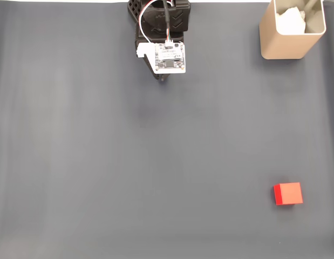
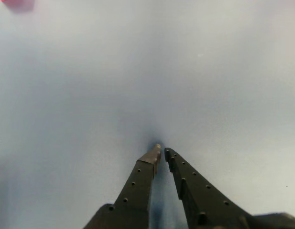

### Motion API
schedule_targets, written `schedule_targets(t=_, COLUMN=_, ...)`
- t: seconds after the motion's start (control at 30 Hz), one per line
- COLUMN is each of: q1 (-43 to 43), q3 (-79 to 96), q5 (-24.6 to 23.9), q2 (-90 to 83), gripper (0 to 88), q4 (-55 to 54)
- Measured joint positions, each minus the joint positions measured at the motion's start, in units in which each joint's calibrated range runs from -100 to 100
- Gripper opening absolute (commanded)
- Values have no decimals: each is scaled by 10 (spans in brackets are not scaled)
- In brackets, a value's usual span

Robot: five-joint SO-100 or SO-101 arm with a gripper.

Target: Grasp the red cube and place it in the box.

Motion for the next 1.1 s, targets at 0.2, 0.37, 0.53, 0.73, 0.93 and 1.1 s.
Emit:
schedule_targets(t=0.2, q1=0, q3=0, q5=0, q2=0, gripper=1, q4=0)
schedule_targets(t=0.37, q1=0, q3=0, q5=0, q2=0, gripper=1, q4=0)
schedule_targets(t=0.53, q1=-2, q3=0, q5=0, q2=0, gripper=1, q4=0)
schedule_targets(t=0.73, q1=-16, q3=0, q5=0, q2=0, gripper=1, q4=0)
schedule_targets(t=0.93, q1=-16, q3=0, q5=0, q2=0, gripper=1, q4=0)
schedule_targets(t=1.1, q1=-16, q3=0, q5=0, q2=0, gripper=1, q4=0)
